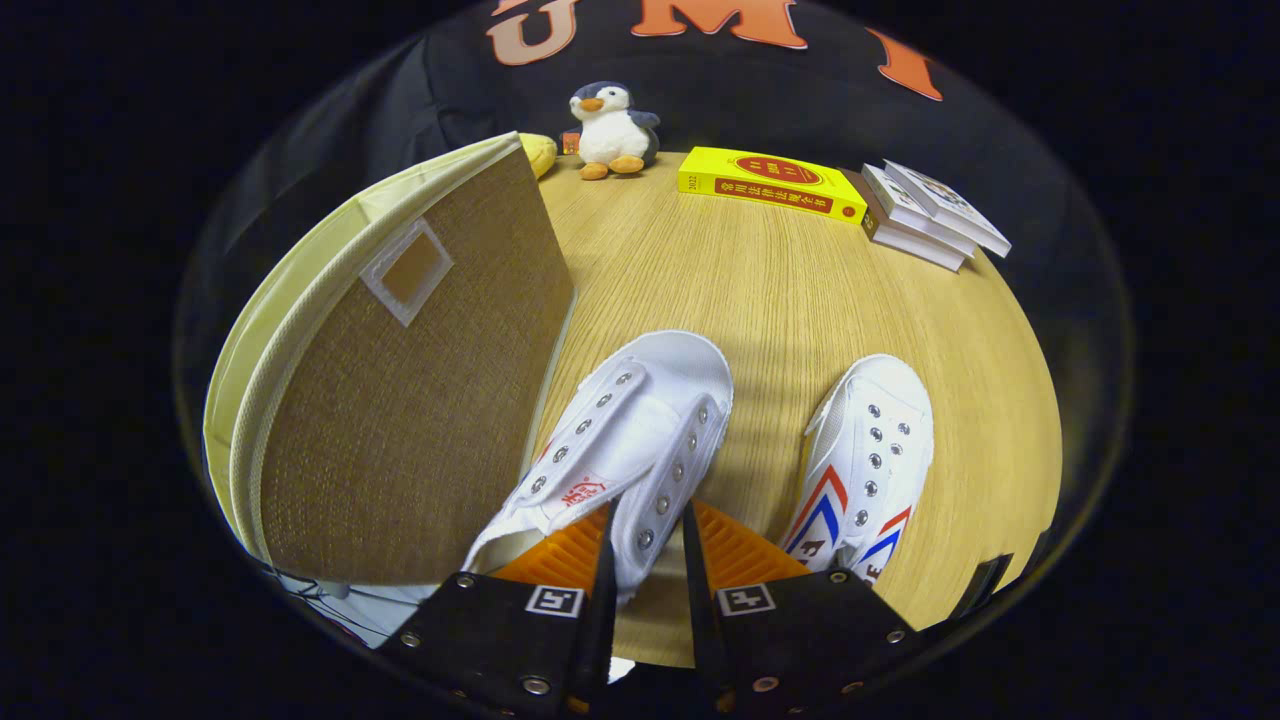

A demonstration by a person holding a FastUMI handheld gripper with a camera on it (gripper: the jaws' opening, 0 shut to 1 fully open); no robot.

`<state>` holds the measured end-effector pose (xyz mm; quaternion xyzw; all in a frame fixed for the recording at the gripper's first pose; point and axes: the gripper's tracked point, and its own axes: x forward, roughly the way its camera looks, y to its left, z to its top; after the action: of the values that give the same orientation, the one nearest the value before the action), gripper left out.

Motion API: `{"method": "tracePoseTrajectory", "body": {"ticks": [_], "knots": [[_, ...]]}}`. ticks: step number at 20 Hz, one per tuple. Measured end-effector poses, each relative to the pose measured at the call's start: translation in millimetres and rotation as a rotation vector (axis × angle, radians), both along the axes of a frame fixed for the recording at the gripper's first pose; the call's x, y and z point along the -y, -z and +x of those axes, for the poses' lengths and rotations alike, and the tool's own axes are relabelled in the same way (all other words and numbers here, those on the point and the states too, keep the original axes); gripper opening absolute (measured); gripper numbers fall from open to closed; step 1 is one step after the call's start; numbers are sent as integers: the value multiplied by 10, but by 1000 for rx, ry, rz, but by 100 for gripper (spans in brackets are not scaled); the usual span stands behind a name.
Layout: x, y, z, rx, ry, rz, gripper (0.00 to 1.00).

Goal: Open the storage box then place both shoes into the box .Put the left shoe in first, then the right shoe, with the right side of both shoes facing outward in a uniform manner.

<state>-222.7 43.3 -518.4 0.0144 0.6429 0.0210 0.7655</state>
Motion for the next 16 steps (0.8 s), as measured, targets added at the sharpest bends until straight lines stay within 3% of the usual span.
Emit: {"method": "tracePoseTrajectory", "body": {"ticks": [6,16], "knots": [[94,45,95,-11,202,30,4],[75,-537,525,48,332,109,1]]}}
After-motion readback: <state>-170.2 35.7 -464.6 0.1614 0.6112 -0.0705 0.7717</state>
